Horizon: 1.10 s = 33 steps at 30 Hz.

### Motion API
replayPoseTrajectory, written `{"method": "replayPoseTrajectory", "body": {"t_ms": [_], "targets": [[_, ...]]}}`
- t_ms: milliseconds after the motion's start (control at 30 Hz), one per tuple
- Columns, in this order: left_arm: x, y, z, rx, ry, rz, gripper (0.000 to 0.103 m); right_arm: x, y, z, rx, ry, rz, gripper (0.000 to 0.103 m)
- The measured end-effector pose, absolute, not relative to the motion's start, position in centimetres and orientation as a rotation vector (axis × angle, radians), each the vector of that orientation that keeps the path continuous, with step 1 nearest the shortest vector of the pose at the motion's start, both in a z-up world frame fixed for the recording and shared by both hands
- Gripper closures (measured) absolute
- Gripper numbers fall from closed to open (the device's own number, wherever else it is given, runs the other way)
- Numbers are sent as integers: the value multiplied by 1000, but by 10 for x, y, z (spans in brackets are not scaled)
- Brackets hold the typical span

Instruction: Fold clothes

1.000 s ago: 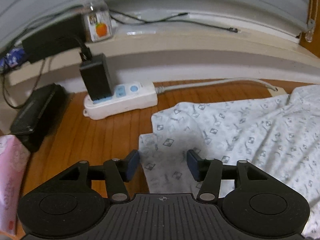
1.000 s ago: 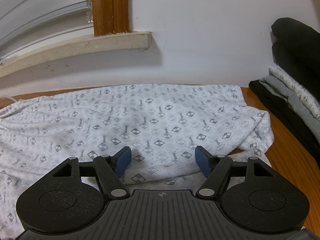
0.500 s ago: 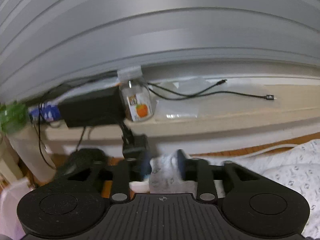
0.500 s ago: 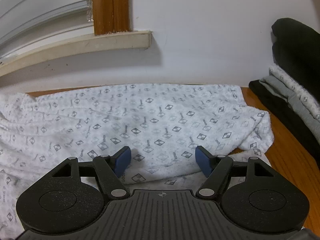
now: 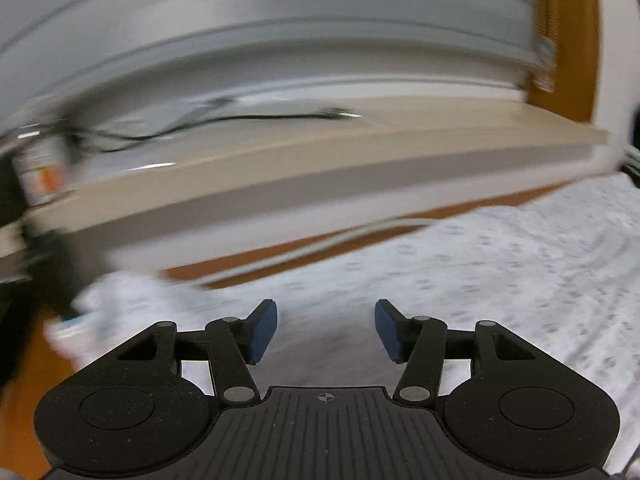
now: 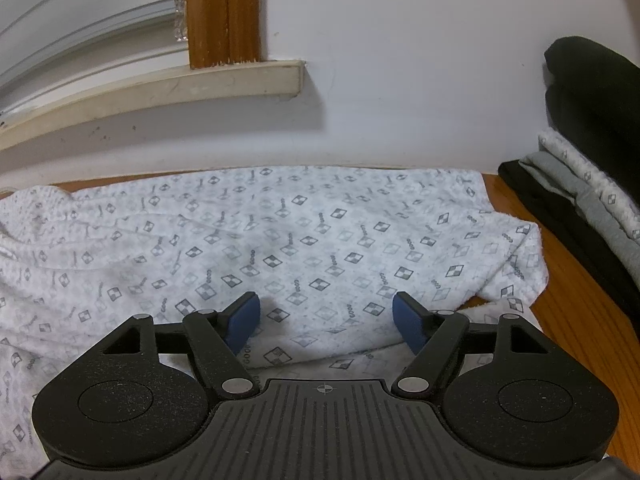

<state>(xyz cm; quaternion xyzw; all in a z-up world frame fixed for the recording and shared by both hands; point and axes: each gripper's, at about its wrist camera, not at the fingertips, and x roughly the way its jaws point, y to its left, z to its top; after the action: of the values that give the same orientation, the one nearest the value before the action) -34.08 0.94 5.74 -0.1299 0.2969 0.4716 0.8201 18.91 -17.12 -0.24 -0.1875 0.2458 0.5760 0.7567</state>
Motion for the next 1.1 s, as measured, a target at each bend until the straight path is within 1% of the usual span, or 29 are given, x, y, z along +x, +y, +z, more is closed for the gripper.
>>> {"method": "replayPoseTrajectory", "body": {"t_ms": [67, 200, 233, 267, 300, 333, 367, 433, 500, 633, 733, 767, 800, 833, 867, 900, 967, 1033, 1100], "targets": [[-319, 15, 52, -288, 646, 939, 39, 189, -171, -2, -408, 536, 1256, 30], [-283, 20, 40, -278, 683, 814, 40, 190, -171, -3, -401, 541, 1260, 29], [-277, 21, 36, -269, 702, 792, 51, 190, -171, -3, -398, 543, 1262, 29], [-270, 22, 33, -261, 721, 769, 76, 190, -171, -3, -395, 545, 1264, 29], [-264, 23, 29, -254, 735, 750, 85, 190, -171, -3, -392, 546, 1266, 29], [-261, 23, 28, -252, 733, 740, 99, 191, -171, -3, -389, 548, 1267, 29], [-259, 25, 27, -247, 736, 735, 103, 191, -171, -3, -386, 549, 1269, 29], [-255, 28, 28, -207, 746, 807, 103, 191, -172, -3, -383, 551, 1272, 28], [-255, 38, 33, -155, 712, 949, 103, 191, -173, -3, -384, 551, 1277, 28], [-265, 55, 44, -246, 638, 994, 103, 194, -181, -3, -398, 542, 1271, 28], [-269, 40, 47, -244, 632, 956, 100, 197, -186, -3, -395, 546, 1272, 28], [-272, 34, 47, -240, 639, 947, 94, 197, -187, -2, -400, 544, 1270, 28], [-277, 28, 46, -235, 644, 941, 90, 197, -188, -2, -406, 541, 1269, 28], [-286, 21, 45, -230, 644, 939, 81, 196, -190, -2, -413, 535, 1270, 28], [-299, 14, 46, -230, 640, 945, 75, 196, -191, -2, -417, 528, 1270, 28], [-310, 8, 46, -235, 637, 953, 72, 194, -191, -1, -419, 518, 1270, 28], [-332, -8, 47, -244, 626, 976, 62, 188, -190, 1, -431, 487, 1279, 28], [-352, -23, 50, -250, 621, 997, 60, 175, -190, 5, -438, 436, 1299, 28], [-368, -36, 52, -262, 619, 1011, 59, 155, -187, 13, -423, 415, 1362, 28]]}}
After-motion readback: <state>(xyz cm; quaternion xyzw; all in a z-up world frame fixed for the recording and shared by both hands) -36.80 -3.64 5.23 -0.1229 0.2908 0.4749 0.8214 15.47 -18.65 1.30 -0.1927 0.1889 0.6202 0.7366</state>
